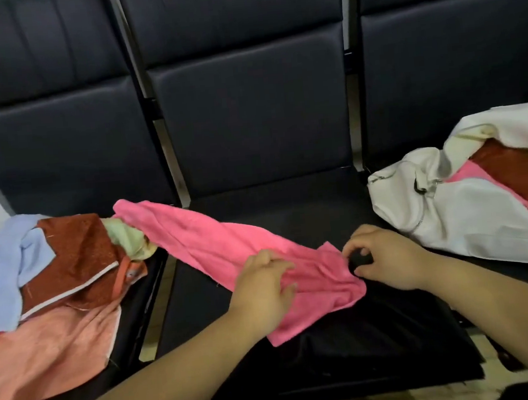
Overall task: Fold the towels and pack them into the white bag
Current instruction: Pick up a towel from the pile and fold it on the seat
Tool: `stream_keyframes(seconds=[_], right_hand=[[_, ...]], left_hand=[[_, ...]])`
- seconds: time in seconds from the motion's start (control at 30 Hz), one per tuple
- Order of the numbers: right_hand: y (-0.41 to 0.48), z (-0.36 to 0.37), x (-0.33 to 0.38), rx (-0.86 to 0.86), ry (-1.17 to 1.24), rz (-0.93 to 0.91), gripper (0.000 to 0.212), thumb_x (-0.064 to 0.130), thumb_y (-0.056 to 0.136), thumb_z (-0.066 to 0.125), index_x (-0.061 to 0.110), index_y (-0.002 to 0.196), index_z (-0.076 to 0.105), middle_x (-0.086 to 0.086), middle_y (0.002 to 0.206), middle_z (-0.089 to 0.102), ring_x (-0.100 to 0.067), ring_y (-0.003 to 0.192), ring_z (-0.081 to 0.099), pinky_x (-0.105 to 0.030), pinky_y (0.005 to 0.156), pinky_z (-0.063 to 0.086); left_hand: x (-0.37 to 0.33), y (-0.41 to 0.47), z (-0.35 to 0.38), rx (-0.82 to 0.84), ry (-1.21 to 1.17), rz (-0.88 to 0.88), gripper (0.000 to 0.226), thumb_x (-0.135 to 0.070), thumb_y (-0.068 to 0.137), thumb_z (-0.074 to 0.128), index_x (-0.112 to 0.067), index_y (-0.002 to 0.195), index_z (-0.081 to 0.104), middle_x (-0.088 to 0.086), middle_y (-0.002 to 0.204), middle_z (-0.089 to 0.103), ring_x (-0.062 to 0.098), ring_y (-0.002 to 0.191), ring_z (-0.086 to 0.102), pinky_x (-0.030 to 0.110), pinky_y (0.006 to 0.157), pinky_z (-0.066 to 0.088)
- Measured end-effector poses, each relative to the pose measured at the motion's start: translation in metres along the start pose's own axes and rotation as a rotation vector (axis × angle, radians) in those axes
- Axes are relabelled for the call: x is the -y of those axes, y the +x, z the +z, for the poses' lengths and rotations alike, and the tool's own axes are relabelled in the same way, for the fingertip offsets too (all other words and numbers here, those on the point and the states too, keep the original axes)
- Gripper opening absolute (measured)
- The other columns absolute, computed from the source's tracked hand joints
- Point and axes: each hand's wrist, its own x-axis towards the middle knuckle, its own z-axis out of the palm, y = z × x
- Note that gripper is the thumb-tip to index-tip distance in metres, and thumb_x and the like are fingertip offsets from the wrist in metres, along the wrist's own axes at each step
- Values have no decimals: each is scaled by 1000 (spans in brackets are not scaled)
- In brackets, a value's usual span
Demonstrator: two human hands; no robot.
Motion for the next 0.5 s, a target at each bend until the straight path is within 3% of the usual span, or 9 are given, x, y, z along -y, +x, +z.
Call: stream_keyframes(seconds=[0.17,0.23,0.27,0.33,0.37,0.5], right_hand=[[-5,3,4,183,-8,-114,46,7,79,73,43,107,72,25,104,62,0,96,61,-20,85,52],[-6,4,4,261,-70,-117,48,7,82,71,42,116,71,31,96,61,1,98,62,-18,86,50],[-6,5,3,291,-90,-119,48,8,83,72,40,119,71,33,94,60,0,99,62,-15,85,49],[-5,8,-1,317,-68,-110,45,11,81,77,36,118,72,31,95,63,0,95,64,-10,82,47],[-5,10,-3,312,-25,-96,41,12,79,80,34,113,73,26,93,68,0,91,65,-9,80,48],[-6,20,5,296,163,-73,24,10,78,82,27,94,76,11,86,76,-2,80,71,-23,83,57]], left_hand=[[-9,-8,17,360,-162,33,41,-40,92,70,-27,130,63,-14,125,61,4,114,58,21,99,46],[-3,-9,22,378,-192,21,40,-34,93,69,-31,133,60,-18,121,63,-3,109,60,17,96,47],[0,-8,22,361,-219,11,36,-29,94,67,-32,129,60,-19,108,65,-7,97,60,15,89,48],[8,-6,19,365,-312,-22,31,-19,95,66,-36,119,58,-15,81,60,-4,70,54,20,71,48],[12,-4,15,387,-371,-39,33,-14,94,66,-38,115,57,-13,75,57,2,66,52,25,67,46],[29,-4,-4,436,-447,-59,36,-8,91,70,-36,110,61,-16,75,59,2,69,53,19,68,45]])
